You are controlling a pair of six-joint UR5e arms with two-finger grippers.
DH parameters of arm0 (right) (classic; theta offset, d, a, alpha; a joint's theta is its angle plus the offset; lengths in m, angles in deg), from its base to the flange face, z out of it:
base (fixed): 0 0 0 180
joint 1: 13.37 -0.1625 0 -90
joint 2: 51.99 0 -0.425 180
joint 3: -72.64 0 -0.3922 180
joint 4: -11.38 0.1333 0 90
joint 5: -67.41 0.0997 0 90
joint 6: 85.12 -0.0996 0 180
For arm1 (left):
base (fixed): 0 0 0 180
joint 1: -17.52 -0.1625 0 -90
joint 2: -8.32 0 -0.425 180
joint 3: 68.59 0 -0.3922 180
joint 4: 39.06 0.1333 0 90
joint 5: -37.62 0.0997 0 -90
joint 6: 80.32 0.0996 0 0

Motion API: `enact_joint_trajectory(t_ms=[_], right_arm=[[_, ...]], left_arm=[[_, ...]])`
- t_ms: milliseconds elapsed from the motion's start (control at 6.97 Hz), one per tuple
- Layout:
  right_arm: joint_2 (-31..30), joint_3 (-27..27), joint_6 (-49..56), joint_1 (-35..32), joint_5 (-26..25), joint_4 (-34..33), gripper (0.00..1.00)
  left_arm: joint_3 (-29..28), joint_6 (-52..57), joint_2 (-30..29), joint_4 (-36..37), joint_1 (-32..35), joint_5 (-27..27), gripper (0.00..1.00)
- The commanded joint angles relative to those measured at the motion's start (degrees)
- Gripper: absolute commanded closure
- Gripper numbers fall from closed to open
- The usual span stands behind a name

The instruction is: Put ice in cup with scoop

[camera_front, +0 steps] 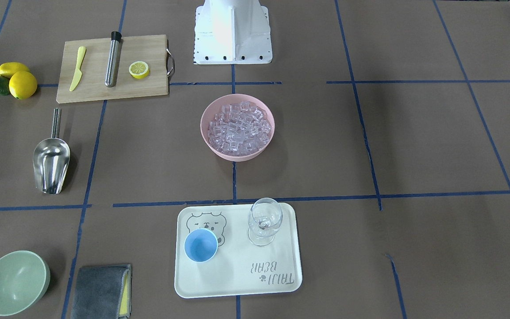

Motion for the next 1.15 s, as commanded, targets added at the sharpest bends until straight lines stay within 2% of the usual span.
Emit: enact_joint_trajectory(t_ms=[0,717,1004], right_arm=[[0.4,0.0,0.1,0.6,0.0,0.0,0.00],[1.0,-0.5,-0.1,3.0,0.1,1.3,0.00],[0.2,-0.4,-0.3,8.8,0.0,12.9,0.00]], left_arm=[[0.2,0.2,-0.1,-1.0,-0.1,0.0,0.00],[0.8,0.7,0.5,-3.7,-0.2,0.0,0.00],[0.6,0.5,0.6,-3.8,-0.2,-0.1,0.00]])
